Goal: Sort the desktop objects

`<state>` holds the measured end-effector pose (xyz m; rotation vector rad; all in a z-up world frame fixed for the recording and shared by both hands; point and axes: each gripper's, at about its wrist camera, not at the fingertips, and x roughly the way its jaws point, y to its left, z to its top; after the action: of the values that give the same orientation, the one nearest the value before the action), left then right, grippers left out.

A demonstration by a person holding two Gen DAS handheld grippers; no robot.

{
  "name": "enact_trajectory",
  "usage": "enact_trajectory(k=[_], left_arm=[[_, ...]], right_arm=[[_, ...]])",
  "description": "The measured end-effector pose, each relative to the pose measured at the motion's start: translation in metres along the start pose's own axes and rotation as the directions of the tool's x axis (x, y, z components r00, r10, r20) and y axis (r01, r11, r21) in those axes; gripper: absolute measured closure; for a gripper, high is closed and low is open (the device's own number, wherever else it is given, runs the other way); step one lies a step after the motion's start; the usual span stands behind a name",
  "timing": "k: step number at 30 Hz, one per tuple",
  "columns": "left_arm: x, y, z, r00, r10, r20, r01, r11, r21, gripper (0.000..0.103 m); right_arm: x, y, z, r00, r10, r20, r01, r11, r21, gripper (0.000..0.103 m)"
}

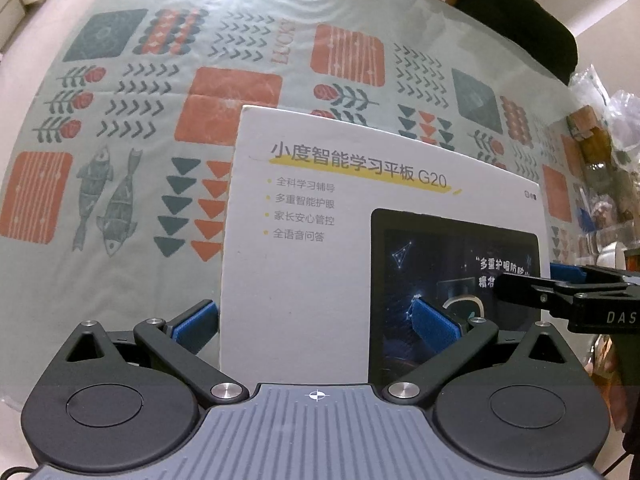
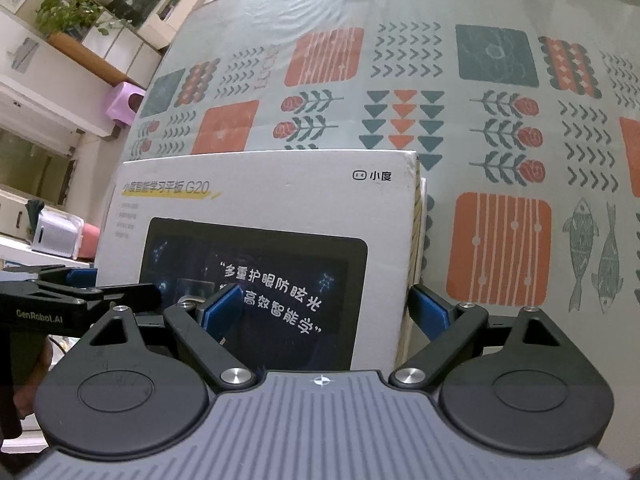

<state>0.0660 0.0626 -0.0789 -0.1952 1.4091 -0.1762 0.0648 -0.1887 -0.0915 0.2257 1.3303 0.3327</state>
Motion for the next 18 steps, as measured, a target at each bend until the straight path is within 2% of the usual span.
enact_trajectory(k=[8,18], left_arm=[[0.002,-0.003,0.007,1.0,0.009,-0.003,-0.009,1.0,0.001,0.0],[0.012,0.004,0.006,1.0,-0.026,-0.014,0.026,0.999,-0.021,0.0]], right_arm=[[0.002,-0.004,0.007,1.0,0.01,0.001,-0.01,1.0,-0.006,0.0],[0.001,0.0,0.002,0.999,-0.017,0.039,0.019,0.999,-0.051,0.0]])
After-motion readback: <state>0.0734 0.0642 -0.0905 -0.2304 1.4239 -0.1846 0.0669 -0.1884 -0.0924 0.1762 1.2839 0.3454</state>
